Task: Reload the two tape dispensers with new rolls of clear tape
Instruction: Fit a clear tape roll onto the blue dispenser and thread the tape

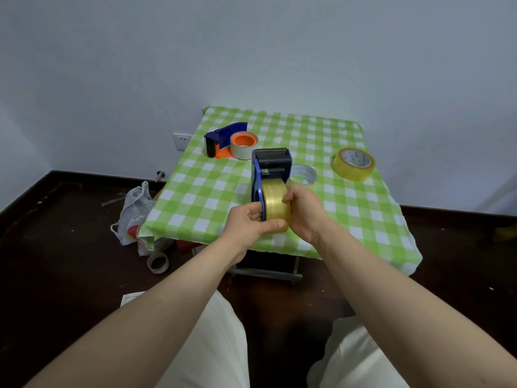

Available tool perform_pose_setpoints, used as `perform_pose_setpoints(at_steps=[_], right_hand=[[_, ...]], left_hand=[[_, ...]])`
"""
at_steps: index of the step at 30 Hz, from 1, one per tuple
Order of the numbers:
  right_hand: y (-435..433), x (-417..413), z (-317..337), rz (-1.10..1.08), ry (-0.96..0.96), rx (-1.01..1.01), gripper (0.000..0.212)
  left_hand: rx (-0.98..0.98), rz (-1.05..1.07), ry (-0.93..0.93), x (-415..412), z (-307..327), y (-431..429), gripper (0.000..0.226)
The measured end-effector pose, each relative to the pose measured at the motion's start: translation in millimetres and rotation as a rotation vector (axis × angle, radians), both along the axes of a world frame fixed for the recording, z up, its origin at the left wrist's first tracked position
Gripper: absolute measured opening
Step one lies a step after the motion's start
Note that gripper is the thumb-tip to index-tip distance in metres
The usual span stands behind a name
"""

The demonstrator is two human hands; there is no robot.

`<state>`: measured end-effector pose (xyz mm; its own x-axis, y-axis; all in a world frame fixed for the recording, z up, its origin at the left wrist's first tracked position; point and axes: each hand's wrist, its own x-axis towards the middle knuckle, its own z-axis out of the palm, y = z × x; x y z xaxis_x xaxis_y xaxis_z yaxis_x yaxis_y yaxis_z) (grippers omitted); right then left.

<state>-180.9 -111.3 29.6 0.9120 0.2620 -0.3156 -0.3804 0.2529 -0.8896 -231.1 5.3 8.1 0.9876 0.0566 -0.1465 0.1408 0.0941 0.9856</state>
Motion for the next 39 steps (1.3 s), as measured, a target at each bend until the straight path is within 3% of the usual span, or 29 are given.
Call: perform_pose_setpoints(at_steps=[3,7,11,13,18,22,24,26,29,31,34,39], right_hand=[[1,4,2,-0.100,0.007,-0.097,0.034],[3,6,6,-0.171,0.023,-0.239,0.014],[1,2,2,-0.156,0.030,-0.173,0.009],[2,0,1,-0.133,0.014,-0.158,0.007],[4,-6,1,-0.050,-0.046,-0.169,0.004],[5,-10,-1,-0.030,-0.058,-0.142,0.034],[7,-10,-2,-0.032,-0.074,-0.142,0.038],[6,-10,-1,-0.063,-0.072,-0.156,0.032],[6,-11,3,-0.129,-0.045,-0.197,0.003],[4,-8,1,-0.143,-0.021,-0.202,0.017],[4,-5,0,-0.172,0.002,-0.192,0.016],[4,-3,-2,-0.173,0.014,-0.229,0.013]], left_hand=[[0.017,-0.032,-0.009,-2,-2,-3,0.036],[0.070,-0.054,-0.027,-3,-7,-5,0.037],[0.131,-0.068,-0.010,-1,-6,-3,0.031],[0.056,-0.020,0.047,3,1,-3,0.018],[-0.144,0.123,0.172,10,11,-1,0.021],[-0.164,0.124,0.165,8,12,-1,0.011],[-0.141,0.132,0.160,8,11,-2,0.010],[-0.103,0.125,0.138,8,8,-2,0.014],[-0.049,0.100,0.112,7,6,-2,0.027],[-0.033,0.086,0.110,8,0,-2,0.040],[-0.015,0.039,0.102,3,5,-6,0.008],[-0.032,0.046,0.085,2,5,-9,0.015]])
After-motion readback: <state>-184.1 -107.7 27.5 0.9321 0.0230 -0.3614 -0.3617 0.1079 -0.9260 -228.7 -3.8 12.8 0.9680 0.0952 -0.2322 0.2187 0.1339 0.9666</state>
